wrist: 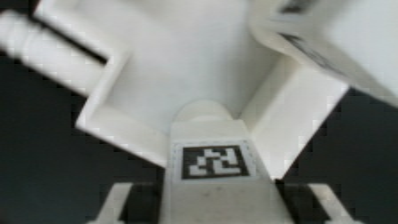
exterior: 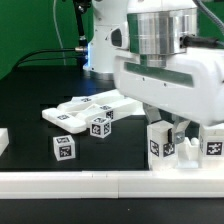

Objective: Assemble chair

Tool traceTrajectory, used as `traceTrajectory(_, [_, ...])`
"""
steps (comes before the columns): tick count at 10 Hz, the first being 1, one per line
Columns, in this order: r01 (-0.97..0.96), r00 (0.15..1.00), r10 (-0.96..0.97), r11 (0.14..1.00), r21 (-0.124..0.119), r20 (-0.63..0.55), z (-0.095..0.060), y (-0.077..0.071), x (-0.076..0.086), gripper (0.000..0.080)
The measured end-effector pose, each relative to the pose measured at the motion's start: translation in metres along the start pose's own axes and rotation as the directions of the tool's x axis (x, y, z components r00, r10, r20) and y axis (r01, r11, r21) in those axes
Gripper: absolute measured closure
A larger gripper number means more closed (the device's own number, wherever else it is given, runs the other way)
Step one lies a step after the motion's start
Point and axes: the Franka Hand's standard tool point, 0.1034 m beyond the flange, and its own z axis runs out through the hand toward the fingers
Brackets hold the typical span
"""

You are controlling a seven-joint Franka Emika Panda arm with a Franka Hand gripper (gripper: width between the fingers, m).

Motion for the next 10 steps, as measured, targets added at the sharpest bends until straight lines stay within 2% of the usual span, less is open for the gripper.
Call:
traceTrajectory(1, [-0.198, 0.980, 0.198, 0.980, -0.005, 0.028, 0.000, -0.001, 0.002, 0.0515])
traceTrajectory(2, [-0.276, 0.960, 0.276, 0.961, -0.007, 0.035, -0.001, 0.000, 0.005, 0.0515])
traceTrajectory(3, [-0.352, 0.935, 0.352, 0.936, -0.019, 0.035, 0.000, 0.001, 0.002, 0.0515])
traceTrajectory(5, [-0.414, 0.909, 0.415, 0.910, -0.030, 0.033, 0.001, 0.003, -0.002, 0.0515])
traceTrajectory(6, [-0.445, 0.895, 0.446, 0.895, -0.032, 0.031, 0.002, 0.003, -0.001, 0.0464])
traceTrajectory(7, [-0.437, 0.898, 0.438, 0.899, -0.032, 0.031, 0.002, 0.004, -0.001, 0.0317])
traceTrajectory(8, [-0.429, 0.903, 0.429, 0.903, -0.031, 0.031, 0.002, 0.003, -0.002, 0.0317])
traceTrajectory(9, [-0.364, 0.931, 0.365, 0.931, -0.023, 0.029, -0.003, 0.001, -0.004, 0.0189])
traceTrajectory(10, [-0.300, 0.954, 0.299, 0.954, 0.006, 0.032, -0.011, -0.001, -0.007, 0.0189])
